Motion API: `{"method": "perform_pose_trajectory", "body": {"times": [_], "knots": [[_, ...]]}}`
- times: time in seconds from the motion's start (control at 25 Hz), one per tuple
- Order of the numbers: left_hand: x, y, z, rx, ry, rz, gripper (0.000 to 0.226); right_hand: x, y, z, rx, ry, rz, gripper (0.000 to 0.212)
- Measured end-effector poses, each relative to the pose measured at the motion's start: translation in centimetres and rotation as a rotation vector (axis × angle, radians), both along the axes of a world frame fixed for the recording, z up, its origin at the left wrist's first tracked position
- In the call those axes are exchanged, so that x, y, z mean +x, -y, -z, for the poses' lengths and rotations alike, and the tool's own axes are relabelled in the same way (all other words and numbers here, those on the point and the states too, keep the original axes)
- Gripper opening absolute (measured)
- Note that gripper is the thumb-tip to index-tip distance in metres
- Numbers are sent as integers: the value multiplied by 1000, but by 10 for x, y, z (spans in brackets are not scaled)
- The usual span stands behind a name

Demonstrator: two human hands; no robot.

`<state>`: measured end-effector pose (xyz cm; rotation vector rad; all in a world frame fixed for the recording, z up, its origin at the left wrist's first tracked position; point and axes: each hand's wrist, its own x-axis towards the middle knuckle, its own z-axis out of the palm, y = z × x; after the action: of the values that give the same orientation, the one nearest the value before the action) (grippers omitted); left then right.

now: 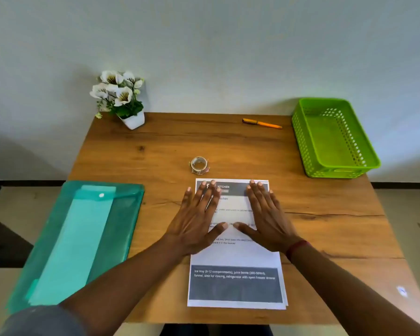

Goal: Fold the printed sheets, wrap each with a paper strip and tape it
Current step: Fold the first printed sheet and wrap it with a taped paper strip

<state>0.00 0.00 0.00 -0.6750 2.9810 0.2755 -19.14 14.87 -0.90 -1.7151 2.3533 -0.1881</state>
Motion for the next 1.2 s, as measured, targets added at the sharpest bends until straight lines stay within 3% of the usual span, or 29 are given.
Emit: {"method": "perform_pose_trajectory", "body": {"times": [0.48, 1.2], "knots": [[-3, 25, 51, -71, -163, -89, 84, -20, 1, 49, -298, 114, 179, 90], [-7, 29, 50, 9, -224, -207, 103, -24, 3, 45, -338, 242, 257, 110]]}}
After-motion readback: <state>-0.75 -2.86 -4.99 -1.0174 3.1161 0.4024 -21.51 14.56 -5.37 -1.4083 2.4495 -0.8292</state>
